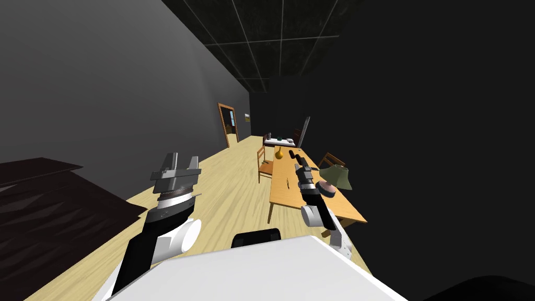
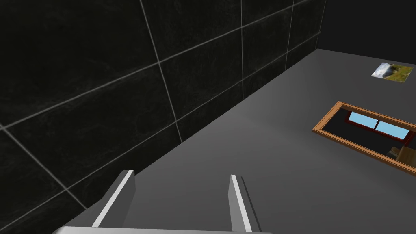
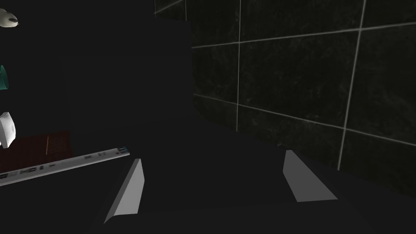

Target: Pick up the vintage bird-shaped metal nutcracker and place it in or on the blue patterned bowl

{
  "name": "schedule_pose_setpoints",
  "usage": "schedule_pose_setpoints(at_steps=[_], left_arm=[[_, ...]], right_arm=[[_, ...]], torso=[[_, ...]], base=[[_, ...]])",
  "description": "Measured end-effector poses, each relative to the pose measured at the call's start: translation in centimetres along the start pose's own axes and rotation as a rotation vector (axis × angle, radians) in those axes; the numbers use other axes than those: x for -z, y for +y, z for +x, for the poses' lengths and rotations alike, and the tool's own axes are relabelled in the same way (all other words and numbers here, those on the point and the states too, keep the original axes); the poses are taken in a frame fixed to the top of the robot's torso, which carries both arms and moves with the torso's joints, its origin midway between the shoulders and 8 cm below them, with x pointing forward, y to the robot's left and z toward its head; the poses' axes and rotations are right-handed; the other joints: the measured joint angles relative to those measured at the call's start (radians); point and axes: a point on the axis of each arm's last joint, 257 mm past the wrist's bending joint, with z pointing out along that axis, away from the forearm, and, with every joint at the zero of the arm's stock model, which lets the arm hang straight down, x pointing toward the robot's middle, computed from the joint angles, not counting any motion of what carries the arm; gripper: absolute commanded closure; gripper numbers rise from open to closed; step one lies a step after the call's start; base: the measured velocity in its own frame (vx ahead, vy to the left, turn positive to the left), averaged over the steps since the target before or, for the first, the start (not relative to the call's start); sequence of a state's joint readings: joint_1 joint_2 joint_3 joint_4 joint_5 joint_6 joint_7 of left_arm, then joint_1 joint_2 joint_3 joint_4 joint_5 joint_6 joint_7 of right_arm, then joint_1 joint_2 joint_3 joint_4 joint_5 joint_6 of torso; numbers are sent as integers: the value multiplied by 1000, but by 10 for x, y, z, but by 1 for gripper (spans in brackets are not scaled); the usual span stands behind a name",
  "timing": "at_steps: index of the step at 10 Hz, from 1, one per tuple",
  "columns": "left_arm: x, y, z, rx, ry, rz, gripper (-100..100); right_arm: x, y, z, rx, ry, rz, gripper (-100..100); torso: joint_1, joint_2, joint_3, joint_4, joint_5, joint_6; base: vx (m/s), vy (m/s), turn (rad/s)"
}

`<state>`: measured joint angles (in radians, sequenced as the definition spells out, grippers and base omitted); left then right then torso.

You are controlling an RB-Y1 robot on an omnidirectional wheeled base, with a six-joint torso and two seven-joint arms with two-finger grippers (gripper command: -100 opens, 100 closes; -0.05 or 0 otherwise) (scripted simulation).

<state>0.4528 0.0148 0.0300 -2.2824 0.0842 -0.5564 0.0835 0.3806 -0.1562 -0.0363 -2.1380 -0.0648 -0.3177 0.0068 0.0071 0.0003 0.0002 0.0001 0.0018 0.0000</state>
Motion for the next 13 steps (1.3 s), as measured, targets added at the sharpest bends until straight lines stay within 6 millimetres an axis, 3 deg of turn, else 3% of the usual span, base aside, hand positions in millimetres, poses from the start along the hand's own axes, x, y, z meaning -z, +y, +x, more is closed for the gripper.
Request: schedule_pose_setpoints(at_steps=[6, 13], left_arm=[[0, 0, 0, 0, 0, 0, 0], [0, 0, 0, 0, 0, 0, 0]], right_arm=[[-10, -57, -37, -42, -23, 160, -100], [-8, -140, -104, -141, -114, 389, -100]], torso=[[0, -2, -1, -1, 0, 0], [-2, -4, -2, -1, 0, 0]], base=[[19, 105, 34], [47, 97, 18]])
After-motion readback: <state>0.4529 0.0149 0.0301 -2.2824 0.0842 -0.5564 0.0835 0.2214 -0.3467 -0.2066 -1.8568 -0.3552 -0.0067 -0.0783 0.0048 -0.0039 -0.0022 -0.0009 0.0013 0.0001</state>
